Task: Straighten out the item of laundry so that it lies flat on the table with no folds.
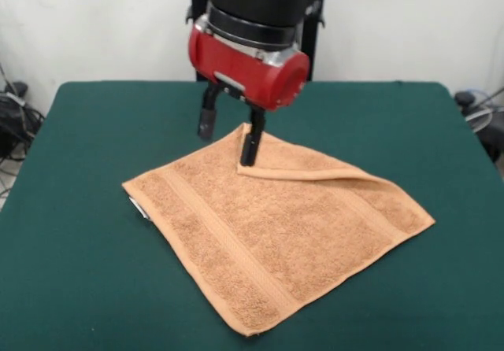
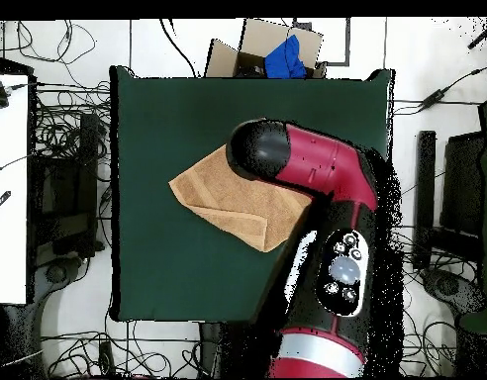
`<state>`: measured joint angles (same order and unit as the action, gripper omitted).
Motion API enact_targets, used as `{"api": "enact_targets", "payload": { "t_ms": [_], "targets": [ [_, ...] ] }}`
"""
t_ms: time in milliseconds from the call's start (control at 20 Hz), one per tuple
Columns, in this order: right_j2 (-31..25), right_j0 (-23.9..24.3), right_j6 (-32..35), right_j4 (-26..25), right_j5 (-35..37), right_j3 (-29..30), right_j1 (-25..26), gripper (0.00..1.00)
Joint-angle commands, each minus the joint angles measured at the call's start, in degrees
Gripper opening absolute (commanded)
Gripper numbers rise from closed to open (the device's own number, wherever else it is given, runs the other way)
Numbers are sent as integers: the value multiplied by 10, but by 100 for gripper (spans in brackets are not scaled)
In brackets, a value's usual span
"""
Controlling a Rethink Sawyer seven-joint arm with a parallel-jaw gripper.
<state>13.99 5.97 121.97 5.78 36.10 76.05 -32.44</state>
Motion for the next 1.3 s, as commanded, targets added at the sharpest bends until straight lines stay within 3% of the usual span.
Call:
{"api": "enact_targets", "payload": {
  "t_ms": [50,650,900,1300],
  "targets": [
    [-11,-23,178,50,14,-7,56,100],
    [-26,-17,135,95,-13,-23,98,100],
    [-55,9,87,108,56,-43,100,100],
    [-68,15,77,123,156,-74,104,100]
  ]
}}
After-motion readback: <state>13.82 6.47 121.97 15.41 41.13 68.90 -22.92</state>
